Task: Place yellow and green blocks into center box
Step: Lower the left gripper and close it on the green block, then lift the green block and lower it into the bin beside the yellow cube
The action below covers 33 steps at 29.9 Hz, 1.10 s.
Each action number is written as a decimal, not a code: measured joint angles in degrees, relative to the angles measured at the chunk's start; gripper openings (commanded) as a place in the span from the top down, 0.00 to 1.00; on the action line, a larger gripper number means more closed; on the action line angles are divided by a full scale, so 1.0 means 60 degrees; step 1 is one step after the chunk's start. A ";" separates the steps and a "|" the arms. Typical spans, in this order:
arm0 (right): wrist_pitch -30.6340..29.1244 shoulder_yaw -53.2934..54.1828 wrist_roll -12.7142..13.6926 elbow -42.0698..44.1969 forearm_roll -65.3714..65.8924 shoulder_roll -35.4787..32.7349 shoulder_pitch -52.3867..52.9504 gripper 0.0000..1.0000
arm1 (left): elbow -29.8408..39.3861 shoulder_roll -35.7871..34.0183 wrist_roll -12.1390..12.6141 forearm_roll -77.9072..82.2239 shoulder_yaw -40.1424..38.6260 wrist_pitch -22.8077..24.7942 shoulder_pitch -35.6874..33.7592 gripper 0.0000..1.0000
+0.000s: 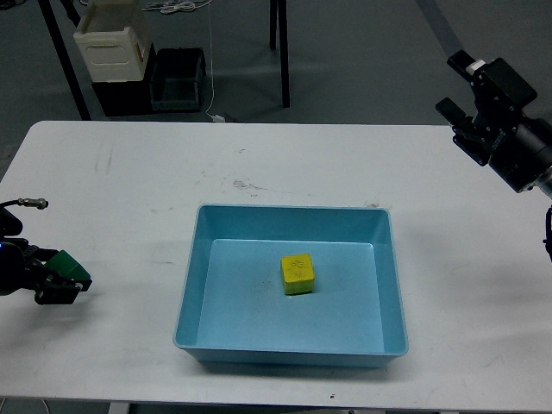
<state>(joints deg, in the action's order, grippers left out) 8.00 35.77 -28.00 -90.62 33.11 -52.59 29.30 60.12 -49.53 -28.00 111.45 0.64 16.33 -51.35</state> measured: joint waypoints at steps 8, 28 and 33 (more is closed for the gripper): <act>0.0000 0.0013 0.0000 -0.0027 -0.0001 -0.0007 0.0000 0.01 | -0.0016 0.0175 0.0000 -0.0061 0.0112 -0.0068 -0.0001 0.21; 0.0050 0.0014 0.0000 -0.0014 0.0005 -0.0004 -0.0021 0.01 | -0.0210 0.0137 -0.0001 0.0010 0.0155 -0.0598 0.0007 0.77; 0.0103 0.0020 0.0000 -0.0014 0.0005 0.0005 -0.0021 0.01 | -0.0220 0.0102 -0.0003 -0.0130 0.0066 -0.0621 -0.0292 0.81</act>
<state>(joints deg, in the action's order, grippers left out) 8.62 35.90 -28.00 -90.70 33.14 -52.56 29.18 58.80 -48.92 -28.01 110.68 1.03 12.60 -53.11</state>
